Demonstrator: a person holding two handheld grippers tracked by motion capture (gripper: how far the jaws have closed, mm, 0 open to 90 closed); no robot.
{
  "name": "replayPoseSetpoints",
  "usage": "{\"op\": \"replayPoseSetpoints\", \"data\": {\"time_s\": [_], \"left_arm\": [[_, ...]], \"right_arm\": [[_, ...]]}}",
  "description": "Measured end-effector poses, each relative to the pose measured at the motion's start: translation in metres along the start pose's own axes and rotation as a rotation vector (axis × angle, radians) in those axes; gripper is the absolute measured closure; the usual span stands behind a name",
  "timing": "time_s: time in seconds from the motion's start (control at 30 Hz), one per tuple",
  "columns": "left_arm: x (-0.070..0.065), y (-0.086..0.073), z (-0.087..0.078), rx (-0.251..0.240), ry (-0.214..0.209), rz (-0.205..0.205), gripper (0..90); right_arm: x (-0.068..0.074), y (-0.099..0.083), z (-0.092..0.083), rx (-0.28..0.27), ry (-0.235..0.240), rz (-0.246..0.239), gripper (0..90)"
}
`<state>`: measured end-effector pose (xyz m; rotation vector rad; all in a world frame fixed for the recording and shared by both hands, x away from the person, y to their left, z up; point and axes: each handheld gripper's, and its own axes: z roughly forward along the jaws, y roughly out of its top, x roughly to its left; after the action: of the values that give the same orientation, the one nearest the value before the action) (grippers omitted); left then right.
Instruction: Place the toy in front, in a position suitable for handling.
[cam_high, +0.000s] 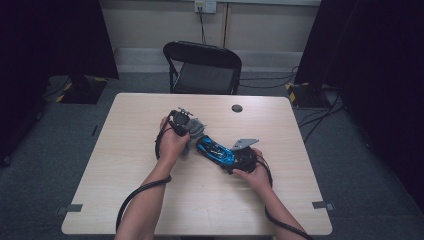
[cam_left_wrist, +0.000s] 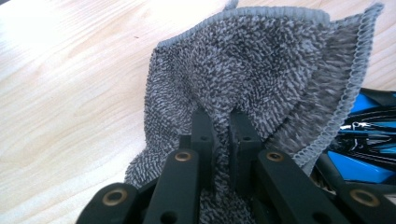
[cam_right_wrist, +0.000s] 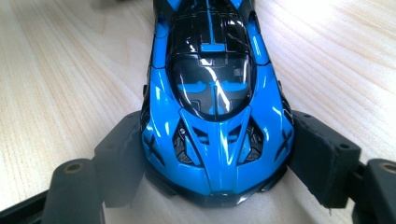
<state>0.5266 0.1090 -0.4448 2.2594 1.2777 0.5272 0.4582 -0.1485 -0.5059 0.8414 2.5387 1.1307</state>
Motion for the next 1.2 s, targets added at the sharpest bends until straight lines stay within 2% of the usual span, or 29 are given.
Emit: {"op": "replayPoseSetpoints", "data": {"time_s": [0.03,0.07,0.13,0.17,0.2,0.23,0.27,0.5,0.57,0.63,0.77,0.83,0.87,0.9,0.97,1.03,1.2], "left_arm": [[-0.001,0.001,0.000,0.008,0.026,0.018,83.3],[-0.001,0.001,0.000,0.008,0.026,0.018,83.6],[-0.002,0.002,0.001,0.043,0.070,0.050,83.8],[-0.001,0.002,0.001,0.050,0.085,0.058,84.0],[0.001,0.001,0.001,0.052,0.087,0.048,84.0],[0.005,-0.001,0.001,0.043,0.064,0.018,83.9],[0.011,-0.005,-0.001,0.020,0.023,-0.026,83.9],[0.019,-0.014,-0.008,0.008,-0.016,-0.058,83.8],[0.021,-0.018,-0.011,0.015,-0.026,-0.050,83.7],[0.023,-0.025,-0.017,0.026,-0.054,-0.046,83.6],[0.025,-0.034,-0.023,0.026,-0.076,-0.046,83.6],[0.025,-0.042,-0.029,0.026,-0.109,-0.048,83.5],[0.025,-0.042,-0.029,0.026,-0.109,-0.048,83.4],[0.023,-0.049,-0.034,0.027,-0.138,-0.041,83.3],[0.022,-0.052,-0.037,0.030,-0.151,-0.028,83.2],[0.016,-0.061,-0.044,0.032,-0.181,-0.008,83.2],[0.011,-0.072,-0.050,0.025,-0.222,-0.009,82.9]], "right_arm": [[0.000,0.000,0.000,0.000,-0.001,0.000,25.2],[0.000,0.000,0.000,0.000,-0.001,0.000,25.2],[0.000,0.000,0.000,0.000,0.000,0.000,25.3],[0.000,0.000,0.000,0.000,0.000,0.000,25.3],[0.000,0.000,0.000,0.000,0.000,0.000,25.3],[0.000,0.000,0.000,0.000,0.000,0.000,25.3],[0.000,0.000,0.000,0.000,0.001,0.001,25.2],[0.000,0.000,0.000,0.000,0.000,-0.001,25.2],[0.000,0.000,0.000,0.000,0.000,-0.001,25.3],[0.000,0.000,0.000,0.000,-0.001,-0.001,25.2],[0.000,0.000,0.000,0.000,-0.001,0.000,25.1],[0.000,0.000,0.000,0.001,0.000,0.001,25.1],[0.000,0.000,0.000,0.001,0.000,0.001,25.1],[0.000,0.000,0.000,0.002,0.000,0.002,25.0],[0.000,0.000,0.000,0.003,0.000,0.002,24.9],[0.000,0.000,0.000,0.003,-0.003,0.002,24.9],[0.000,0.000,0.000,0.003,-0.004,0.004,24.6]]}}
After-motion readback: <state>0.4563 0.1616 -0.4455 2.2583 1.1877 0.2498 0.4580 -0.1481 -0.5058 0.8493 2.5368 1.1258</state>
